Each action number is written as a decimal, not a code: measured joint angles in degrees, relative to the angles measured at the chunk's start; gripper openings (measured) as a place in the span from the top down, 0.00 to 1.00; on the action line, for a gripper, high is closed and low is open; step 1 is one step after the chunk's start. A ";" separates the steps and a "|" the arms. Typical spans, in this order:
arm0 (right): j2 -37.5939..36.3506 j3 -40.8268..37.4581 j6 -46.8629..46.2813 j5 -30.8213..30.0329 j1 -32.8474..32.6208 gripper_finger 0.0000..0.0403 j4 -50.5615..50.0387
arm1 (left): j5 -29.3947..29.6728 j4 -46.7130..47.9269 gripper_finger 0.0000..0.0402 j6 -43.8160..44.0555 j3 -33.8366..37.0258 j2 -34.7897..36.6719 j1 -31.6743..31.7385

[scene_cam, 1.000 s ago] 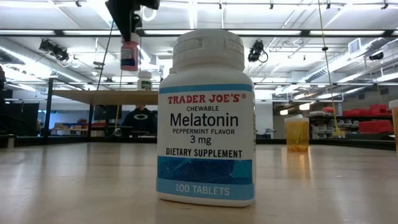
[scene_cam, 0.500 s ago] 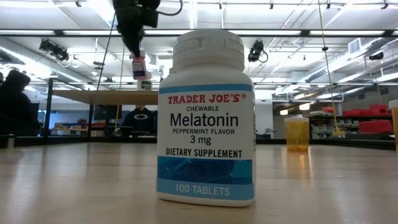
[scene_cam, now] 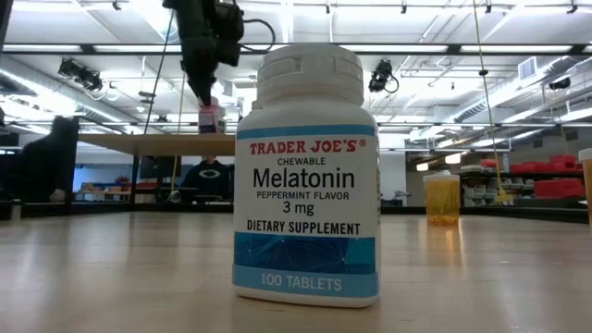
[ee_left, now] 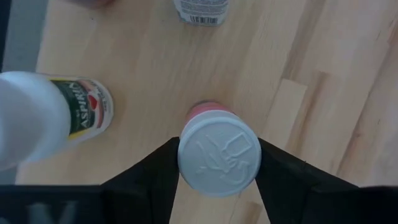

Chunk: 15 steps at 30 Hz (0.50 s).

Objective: Pick and place medicine bottles onto shelf by color
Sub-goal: Put the pink pill bottle on the shelf

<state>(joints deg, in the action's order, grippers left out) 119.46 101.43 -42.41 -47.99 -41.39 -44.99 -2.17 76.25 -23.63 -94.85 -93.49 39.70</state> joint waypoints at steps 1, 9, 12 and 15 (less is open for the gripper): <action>0.00 0.00 0.03 0.00 -0.02 0.24 0.00 | -0.06 -0.15 0.51 -0.10 0.00 -0.41 0.02; 0.00 0.00 0.31 0.00 -0.04 0.24 -0.03 | 0.00 -2.86 0.53 -0.23 -0.09 -1.14 0.77; 0.00 0.00 0.34 0.00 -0.04 0.24 -0.04 | 0.10 -2.88 0.50 -0.15 -0.09 -1.14 1.03; 0.00 0.00 0.35 0.00 -0.04 0.24 -0.04 | 0.29 -2.72 0.46 -0.01 0.02 -1.25 1.01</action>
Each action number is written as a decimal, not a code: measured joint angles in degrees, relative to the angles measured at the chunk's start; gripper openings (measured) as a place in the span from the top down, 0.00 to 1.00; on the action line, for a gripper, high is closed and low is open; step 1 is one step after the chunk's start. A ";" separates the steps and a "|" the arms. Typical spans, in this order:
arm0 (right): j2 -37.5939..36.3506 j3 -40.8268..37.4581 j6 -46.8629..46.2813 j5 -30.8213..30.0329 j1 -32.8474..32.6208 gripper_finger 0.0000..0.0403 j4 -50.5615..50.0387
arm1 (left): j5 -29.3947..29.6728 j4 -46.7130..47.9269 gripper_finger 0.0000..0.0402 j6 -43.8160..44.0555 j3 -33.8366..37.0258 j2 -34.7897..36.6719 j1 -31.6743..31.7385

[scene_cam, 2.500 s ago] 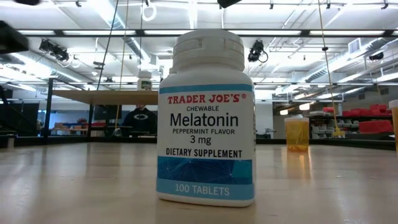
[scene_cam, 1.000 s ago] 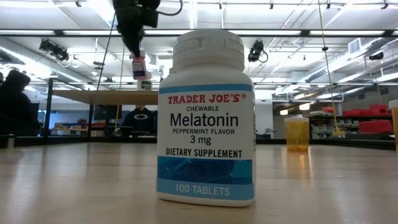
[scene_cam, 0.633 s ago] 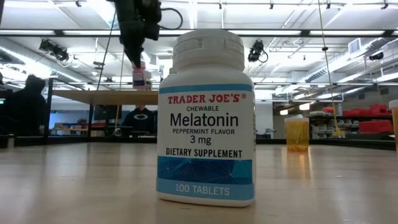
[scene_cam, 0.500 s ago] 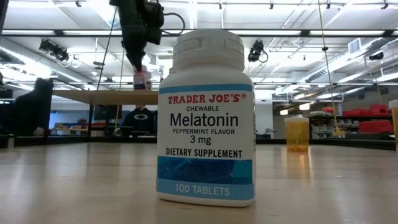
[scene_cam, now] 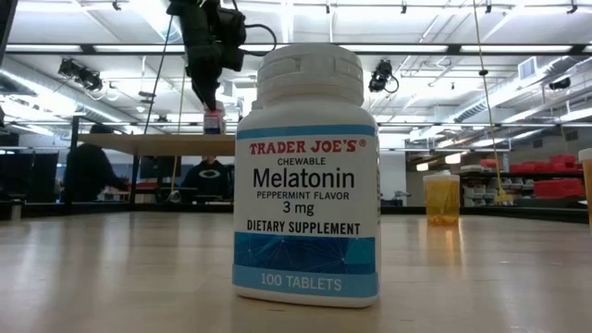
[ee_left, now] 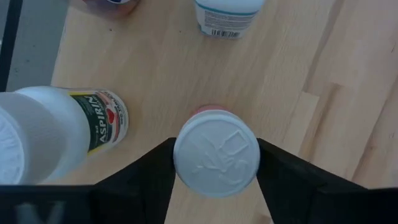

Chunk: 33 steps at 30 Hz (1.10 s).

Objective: Pick and place medicine bottles onto shelf by color
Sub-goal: Put the pink pill bottle on the shelf, then put the light blue pill bottle on the shelf

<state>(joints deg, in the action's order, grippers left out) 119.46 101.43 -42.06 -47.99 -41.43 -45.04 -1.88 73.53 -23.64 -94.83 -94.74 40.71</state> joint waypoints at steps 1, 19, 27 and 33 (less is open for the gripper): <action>0.00 0.00 0.00 0.00 0.00 0.24 0.00 | 0.01 -0.04 0.45 0.03 0.00 -0.02 0.00; 0.00 0.00 0.02 0.01 -0.29 0.24 -0.04 | 2.73 0.22 0.35 0.49 0.00 1.50 -0.44; 0.00 0.00 -0.28 0.02 -0.39 0.24 -0.04 | 3.54 0.60 0.29 0.82 -0.03 5.22 -1.22; 0.00 0.00 -1.12 0.02 -0.79 0.24 -0.05 | 5.08 0.60 0.31 5.04 -0.07 10.19 -4.64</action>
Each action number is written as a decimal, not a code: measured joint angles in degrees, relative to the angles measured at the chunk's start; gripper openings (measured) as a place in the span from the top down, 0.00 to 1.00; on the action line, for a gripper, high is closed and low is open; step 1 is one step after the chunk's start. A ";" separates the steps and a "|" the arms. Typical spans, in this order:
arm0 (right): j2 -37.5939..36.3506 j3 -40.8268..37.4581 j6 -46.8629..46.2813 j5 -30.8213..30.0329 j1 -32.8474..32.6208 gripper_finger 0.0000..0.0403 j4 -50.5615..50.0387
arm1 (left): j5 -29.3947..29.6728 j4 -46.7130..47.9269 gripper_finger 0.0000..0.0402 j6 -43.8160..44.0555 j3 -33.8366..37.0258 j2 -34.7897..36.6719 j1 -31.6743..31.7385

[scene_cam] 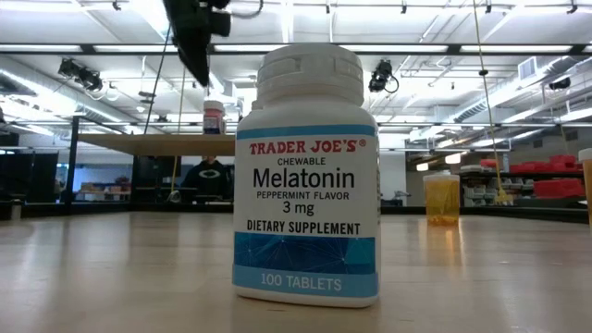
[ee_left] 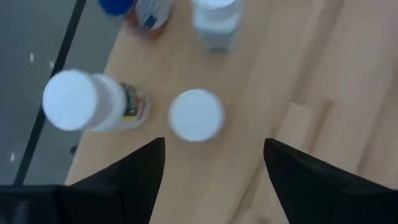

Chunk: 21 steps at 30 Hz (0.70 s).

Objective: Pick and place medicine bottles onto shelf by color
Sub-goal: Put the light blue pill bottle on the shelf

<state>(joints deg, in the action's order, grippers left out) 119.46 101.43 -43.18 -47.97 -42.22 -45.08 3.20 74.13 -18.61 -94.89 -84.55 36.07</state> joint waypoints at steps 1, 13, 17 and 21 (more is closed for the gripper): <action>0.00 0.00 -0.30 0.00 -0.02 0.24 -0.02 | 0.00 -0.01 0.31 0.27 0.00 0.88 -0.89; 0.00 0.00 -1.46 3.91 -0.32 0.24 0.00 | 0.57 -9.70 0.42 20.25 0.02 8.08 -21.46; 0.00 0.00 -2.83 10.90 -0.82 0.24 0.05 | 1.89 -18.08 0.45 21.32 2.38 8.25 -30.88; 0.00 0.00 -4.92 11.56 -1.88 0.24 0.00 | 4.19 -29.98 0.48 21.12 9.86 8.00 -38.95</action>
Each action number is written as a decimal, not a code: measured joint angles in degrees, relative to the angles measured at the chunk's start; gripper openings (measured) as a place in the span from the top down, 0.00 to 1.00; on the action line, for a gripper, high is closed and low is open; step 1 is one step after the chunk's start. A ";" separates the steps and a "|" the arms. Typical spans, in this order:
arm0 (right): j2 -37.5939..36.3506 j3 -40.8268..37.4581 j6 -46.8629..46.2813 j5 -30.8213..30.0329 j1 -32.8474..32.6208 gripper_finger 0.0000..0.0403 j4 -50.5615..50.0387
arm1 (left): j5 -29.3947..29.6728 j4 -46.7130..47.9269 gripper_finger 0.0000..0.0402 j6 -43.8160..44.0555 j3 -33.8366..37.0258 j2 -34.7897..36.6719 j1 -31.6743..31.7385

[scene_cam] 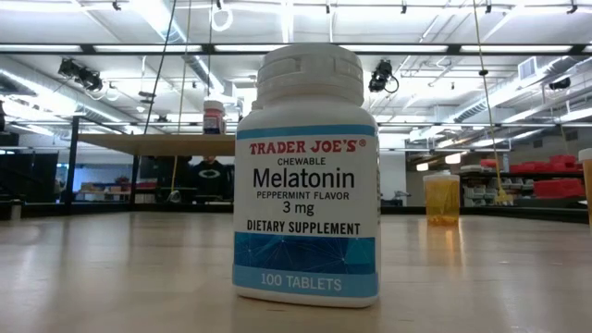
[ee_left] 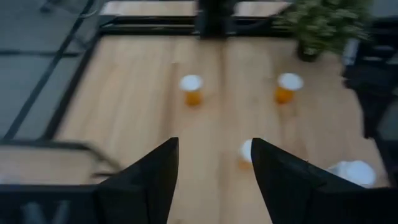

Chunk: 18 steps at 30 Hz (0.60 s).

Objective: Pick and place medicine bottles onto shelf by color
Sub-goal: Put the light blue pill bottle on the shelf

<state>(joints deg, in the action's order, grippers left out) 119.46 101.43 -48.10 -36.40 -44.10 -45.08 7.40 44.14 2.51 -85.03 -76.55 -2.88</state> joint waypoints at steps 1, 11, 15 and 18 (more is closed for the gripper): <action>0.00 0.00 -0.32 0.02 -0.36 0.24 0.01 | 0.11 -2.78 0.49 0.23 2.05 0.07 -1.58; 0.00 0.00 -4.09 0.26 -4.54 0.24 -0.04 | 0.31 -28.56 0.52 7.38 22.47 -0.24 -14.69; -0.01 0.00 -7.04 0.89 -5.32 0.24 -0.09 | 0.37 -38.79 0.52 4.53 27.04 -2.54 -19.94; -0.02 0.00 -8.05 -0.50 -5.69 0.24 -0.10 | 0.37 -41.44 0.52 2.93 27.08 -4.41 -23.28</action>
<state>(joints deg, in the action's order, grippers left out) 119.44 101.43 -56.15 -36.90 -49.78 -45.18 7.76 2.71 5.44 -57.95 -80.96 -26.15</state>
